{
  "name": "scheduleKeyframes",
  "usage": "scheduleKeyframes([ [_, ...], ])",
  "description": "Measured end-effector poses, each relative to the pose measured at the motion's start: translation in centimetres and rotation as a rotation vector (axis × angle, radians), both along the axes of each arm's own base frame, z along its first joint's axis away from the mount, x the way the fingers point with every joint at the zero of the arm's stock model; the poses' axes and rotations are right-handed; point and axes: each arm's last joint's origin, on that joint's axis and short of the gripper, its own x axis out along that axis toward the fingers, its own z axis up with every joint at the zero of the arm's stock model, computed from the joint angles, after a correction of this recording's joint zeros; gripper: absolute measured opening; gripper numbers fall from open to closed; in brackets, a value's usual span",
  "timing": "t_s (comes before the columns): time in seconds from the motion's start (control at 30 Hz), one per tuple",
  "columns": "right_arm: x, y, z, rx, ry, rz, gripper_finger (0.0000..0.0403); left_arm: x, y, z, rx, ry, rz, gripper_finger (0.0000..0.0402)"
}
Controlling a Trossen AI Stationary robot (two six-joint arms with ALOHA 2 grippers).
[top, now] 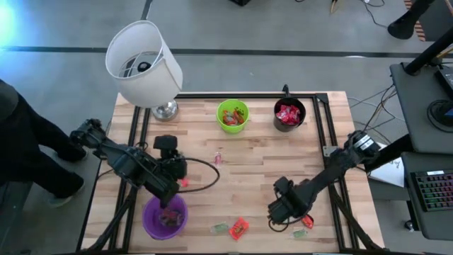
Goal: Sort candy
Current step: Put the orange gummy into the violet bucket
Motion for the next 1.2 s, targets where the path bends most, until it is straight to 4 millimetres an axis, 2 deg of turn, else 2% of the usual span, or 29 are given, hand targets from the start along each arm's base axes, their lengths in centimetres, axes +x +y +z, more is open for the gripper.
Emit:
scheduleKeyframes([
  [0.27,0.2,1.1,-2.7,0.02,0.122,0.03,0.018,-1.8,1.1,0.1,-0.034,-0.034,0.047,0.0146],
  [0.47,-0.4,1.3,-4.0,0.04,0.166,0.032,0.018,-1.9,1.2,0.2,-0.039,-0.04,0.051,0.0146],
  [0.9,-1.5,1.9,-6.6,0.17,0.12,0.021,0.0176,-1.8,1.1,0.2,-0.048,-0.051,0.058,0.0146],
  [1.03,-1.7,1.8,-7.0,0.179,0.125,-0.006,0.0139,-1.7,1.1,0.2,-0.054,-0.057,0.063,0.0146],
  [1.2,-1.5,1.9,-6.5,0.194,0.104,-0.001,0.0057,-1.7,1.1,0.2,-0.053,-0.057,0.063,0.0146],
])
